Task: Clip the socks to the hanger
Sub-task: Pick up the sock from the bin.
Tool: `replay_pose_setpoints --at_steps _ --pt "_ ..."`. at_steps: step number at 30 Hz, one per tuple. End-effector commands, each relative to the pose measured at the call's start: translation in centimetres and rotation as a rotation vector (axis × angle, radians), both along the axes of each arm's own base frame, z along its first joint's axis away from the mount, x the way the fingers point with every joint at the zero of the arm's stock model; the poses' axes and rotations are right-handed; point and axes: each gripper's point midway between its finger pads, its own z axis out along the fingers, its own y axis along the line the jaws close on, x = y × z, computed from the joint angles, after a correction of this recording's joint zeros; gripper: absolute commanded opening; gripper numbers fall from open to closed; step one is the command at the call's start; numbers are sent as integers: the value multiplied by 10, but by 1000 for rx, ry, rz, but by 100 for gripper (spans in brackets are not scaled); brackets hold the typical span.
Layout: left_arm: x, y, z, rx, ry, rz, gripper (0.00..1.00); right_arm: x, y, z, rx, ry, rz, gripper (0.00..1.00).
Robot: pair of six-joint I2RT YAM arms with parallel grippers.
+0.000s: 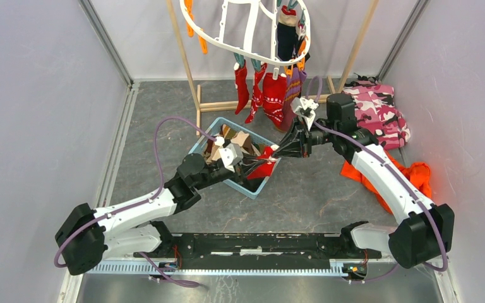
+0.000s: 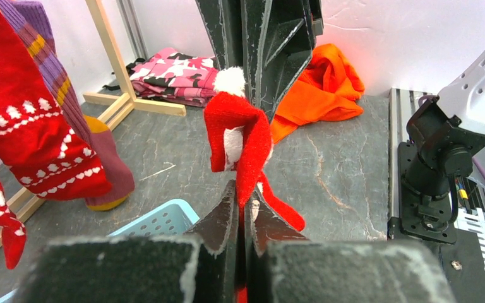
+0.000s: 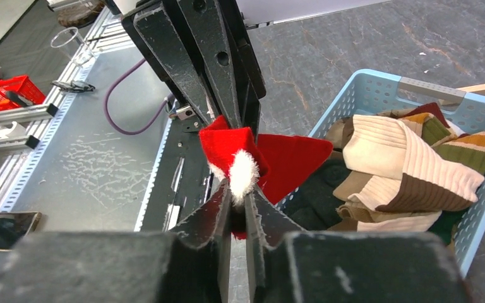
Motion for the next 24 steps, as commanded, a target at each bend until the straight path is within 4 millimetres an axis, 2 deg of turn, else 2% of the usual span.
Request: replay_pose_setpoints --at_steps 1,4,5,7,11,15,18,20,24 --pt "-1 3 14 -61 -4 15 2 4 -1 10 5 -65 -16 11" --pt "-2 2 7 -62 44 10 3 10 -3 12 -14 -117 -35 4" --pt "-2 2 4 -61 63 11 7 13 -4 13 -26 -143 -45 3" --pt "-4 2 0 -67 104 6 22 20 -8 12 -69 -201 -70 2" --pt "-13 8 1 -113 185 -7 60 32 -16 14 -146 -361 -94 1" --pt "-15 20 12 -177 295 33 83 25 -22 7 -189 -532 -18 2" --pt "-16 29 32 -242 331 57 92 14 -23 0 -211 -643 65 2" --pt "-14 32 45 -278 353 68 95 8 -22 -4 -213 -694 116 2" --pt "-11 22 59 -288 423 53 91 1 -19 -6 -197 -726 165 3"
